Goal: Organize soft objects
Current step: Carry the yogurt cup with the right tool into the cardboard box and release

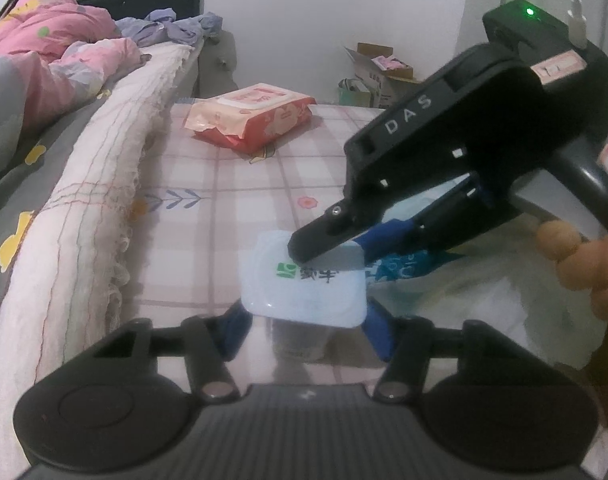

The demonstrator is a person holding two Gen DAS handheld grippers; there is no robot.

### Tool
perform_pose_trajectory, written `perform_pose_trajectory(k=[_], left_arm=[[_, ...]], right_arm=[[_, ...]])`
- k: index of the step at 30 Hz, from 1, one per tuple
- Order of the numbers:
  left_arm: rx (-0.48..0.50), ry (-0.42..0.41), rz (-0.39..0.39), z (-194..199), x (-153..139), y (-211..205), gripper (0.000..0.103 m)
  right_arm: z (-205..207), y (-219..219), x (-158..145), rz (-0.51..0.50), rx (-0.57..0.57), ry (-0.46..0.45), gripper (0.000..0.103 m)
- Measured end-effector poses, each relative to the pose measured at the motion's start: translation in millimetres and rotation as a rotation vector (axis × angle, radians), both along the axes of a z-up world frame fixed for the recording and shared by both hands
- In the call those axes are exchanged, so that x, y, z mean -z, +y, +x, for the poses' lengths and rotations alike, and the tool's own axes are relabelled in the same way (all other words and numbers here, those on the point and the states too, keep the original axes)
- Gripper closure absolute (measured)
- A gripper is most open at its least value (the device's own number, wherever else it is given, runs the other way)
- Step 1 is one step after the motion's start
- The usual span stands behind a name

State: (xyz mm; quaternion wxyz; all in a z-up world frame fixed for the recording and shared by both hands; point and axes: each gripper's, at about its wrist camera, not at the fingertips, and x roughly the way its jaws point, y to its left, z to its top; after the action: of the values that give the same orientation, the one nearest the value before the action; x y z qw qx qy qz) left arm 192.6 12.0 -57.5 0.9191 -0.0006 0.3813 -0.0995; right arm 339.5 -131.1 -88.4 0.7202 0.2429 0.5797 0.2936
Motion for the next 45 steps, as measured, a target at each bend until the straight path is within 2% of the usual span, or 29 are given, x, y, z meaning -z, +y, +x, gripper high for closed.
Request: perform_pose_trajectory(k=[7,15,17,21,27,32,36,40,45], left_arm=[[-0.002,-0.021,-0.023,-16,-20,5,0.042],[0.024,-0.106,-0.023,-43,-67,-10,0.043],[0.048,-0.133,-0.032,-49,-80,-21,0.047],[0.107,-0.168,-0.04,-57,-100,-53,0.047],[0.269,-0.178,-0.062,-64,-115,-122,0.047],[0.421,-0.125,-0.111,-63,-116,-186,0.047],[0.522,-0.028,-0.146,-57,-102,-234,0.047],[0.568,0.071,-0.149,-52,-82,-268,0.047],[0.571,0.205,-0.151,-44,-50,-286,0.048]], right_arm=[[-14,-2,-11,0.023,0.01,-0.004,0.076],[-46,-23,-52,0.103,0.028,-0.08,0.076],[-56,-36,-65,0.121,0.038,-0.106,0.076],[-78,-74,-89,0.145,0.08,-0.152,0.076],[-116,-160,-112,0.135,0.2,-0.186,0.076],[-156,-238,-123,0.07,0.308,-0.185,0.076],[-182,-293,-118,0.02,0.388,-0.15,0.075],[-197,-331,-97,-0.019,0.437,-0.079,0.075],[-199,-353,-66,-0.044,0.437,0.011,0.075]])
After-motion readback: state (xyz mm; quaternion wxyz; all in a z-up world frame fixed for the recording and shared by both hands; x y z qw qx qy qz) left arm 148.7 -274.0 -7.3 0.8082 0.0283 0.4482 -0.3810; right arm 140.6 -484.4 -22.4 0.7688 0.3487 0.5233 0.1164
